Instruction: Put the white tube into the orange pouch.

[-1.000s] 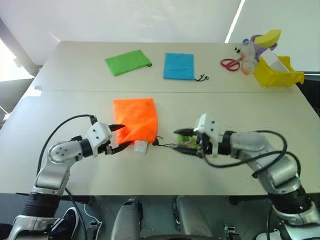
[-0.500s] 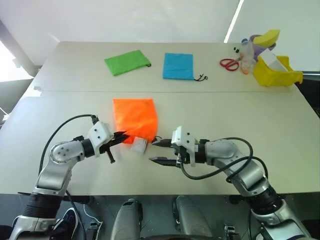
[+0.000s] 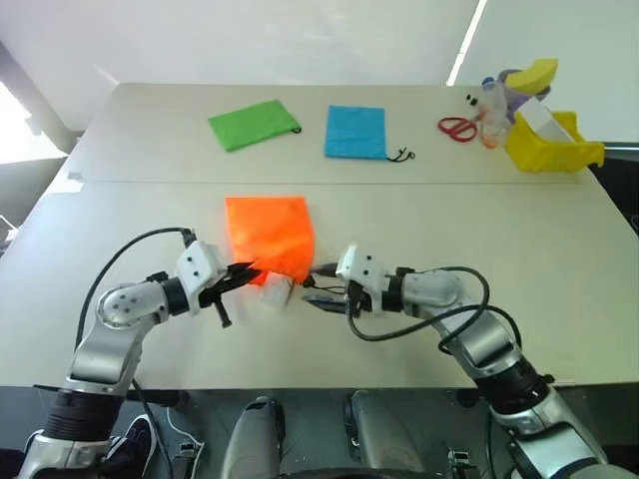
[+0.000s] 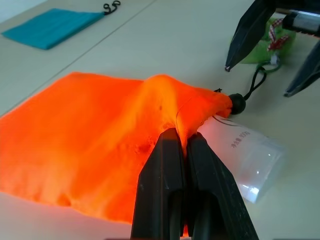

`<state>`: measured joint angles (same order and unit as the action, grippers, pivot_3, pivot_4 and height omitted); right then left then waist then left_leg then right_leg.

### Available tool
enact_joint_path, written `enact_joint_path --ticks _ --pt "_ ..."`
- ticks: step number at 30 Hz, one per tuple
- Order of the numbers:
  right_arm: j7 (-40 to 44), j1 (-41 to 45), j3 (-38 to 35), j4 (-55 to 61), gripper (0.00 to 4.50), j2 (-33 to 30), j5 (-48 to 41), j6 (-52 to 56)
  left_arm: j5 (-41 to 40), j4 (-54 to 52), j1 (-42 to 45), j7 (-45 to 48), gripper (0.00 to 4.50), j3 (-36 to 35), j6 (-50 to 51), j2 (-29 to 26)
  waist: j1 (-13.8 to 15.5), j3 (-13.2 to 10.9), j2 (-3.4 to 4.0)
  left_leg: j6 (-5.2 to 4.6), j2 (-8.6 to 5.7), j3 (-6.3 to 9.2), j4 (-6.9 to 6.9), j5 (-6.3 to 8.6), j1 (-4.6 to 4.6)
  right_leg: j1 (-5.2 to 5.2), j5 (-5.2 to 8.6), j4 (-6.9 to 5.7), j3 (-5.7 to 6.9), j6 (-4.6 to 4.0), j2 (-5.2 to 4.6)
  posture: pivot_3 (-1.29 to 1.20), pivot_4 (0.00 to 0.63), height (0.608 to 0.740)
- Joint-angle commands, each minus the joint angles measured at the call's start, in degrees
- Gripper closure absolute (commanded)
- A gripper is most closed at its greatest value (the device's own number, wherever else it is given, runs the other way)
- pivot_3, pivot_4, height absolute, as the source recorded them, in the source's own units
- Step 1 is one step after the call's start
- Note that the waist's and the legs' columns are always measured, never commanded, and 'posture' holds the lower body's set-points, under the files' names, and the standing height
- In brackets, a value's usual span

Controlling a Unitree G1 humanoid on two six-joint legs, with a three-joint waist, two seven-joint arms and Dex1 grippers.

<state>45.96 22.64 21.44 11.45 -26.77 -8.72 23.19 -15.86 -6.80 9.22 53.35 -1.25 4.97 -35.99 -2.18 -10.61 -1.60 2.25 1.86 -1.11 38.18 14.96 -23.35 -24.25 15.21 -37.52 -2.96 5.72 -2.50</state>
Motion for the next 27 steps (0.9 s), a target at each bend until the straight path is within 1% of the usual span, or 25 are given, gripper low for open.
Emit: enact_joint_path --ticks 1,10,14,17,20,24,27 --pt "0.7 -0.1 -0.9 0.5 1.91 -1.5 1.2 -0.6 -1.2 -0.9 0.4 0.4 4.44 -1.2 -0.2 -0.6 0.0 0.0 0.00 0.00 0.00 -0.01 0.00 0.00 0.00 0.00 0.00 0.00 0.00 0.00 -0.01 0.00 0.150 0.740" --pt "2.4 -0.8 -1.3 1.7 1.91 -5.1 2.6 0.0 -1.8 -0.7 0.2 0.7 4.44 -1.8 0.3 -0.5 -0.1 0.0 0.00 0.00 0.01 0.00 -0.01 0.00 0.00 -0.01 0.00 0.00 0.00 0.00 0.01 0.00 0.150 0.740" --pt "1.9 0.1 -0.9 1.3 1.91 -2.9 2.3 0.4 -3.6 -0.4 1.5 0.3 4.44 -2.5 2.2 0.0 -0.2 0.0 0.00 0.00 0.02 0.00 -0.01 0.00 0.00 -0.01 -0.01 0.00 0.00 0.01 0.02 0.00 0.150 0.740" --pt "1.0 0.1 0.4 -0.9 1.91 -2.3 4.8 -0.5 -7.8 -2.3 3.3 0.2 4.44 -3.3 7.0 0.3 -0.2 0.0 0.00 0.00 0.03 0.02 -0.01 0.00 0.00 -0.01 -0.01 -0.02 0.00 0.01 0.04 0.00 0.150 0.740" --pt "0.6 -0.2 0.2 -1.6 1.91 -2.0 5.6 -0.6 -11.9 -4.2 4.4 0.3 4.44 -4.4 11.9 -0.1 -0.2 0.0 0.00 0.00 0.01 0.01 0.00 0.00 -0.01 -0.01 -0.01 -0.02 0.00 0.02 0.01 0.00 0.150 0.740" --pt "0.4 0.0 -0.7 -2.0 1.91 -2.1 6.0 -0.9 -16.1 -4.1 6.4 0.3 4.44 -6.7 16.7 -0.8 -0.2 0.0 0.00 0.00 0.00 0.02 -0.01 0.00 -0.01 -0.01 -0.03 -0.02 0.00 0.05 0.02 0.00 0.150 0.740" --pt "0.2 0.1 -1.0 -2.1 1.91 -1.8 6.0 -1.3 -17.7 -4.2 7.9 0.2 4.44 -7.4 19.0 -1.0 -0.2 0.0 0.00 0.00 0.01 0.03 -0.01 0.00 -0.01 -0.01 -0.04 -0.02 0.01 0.07 0.04 0.00 0.150 0.740"
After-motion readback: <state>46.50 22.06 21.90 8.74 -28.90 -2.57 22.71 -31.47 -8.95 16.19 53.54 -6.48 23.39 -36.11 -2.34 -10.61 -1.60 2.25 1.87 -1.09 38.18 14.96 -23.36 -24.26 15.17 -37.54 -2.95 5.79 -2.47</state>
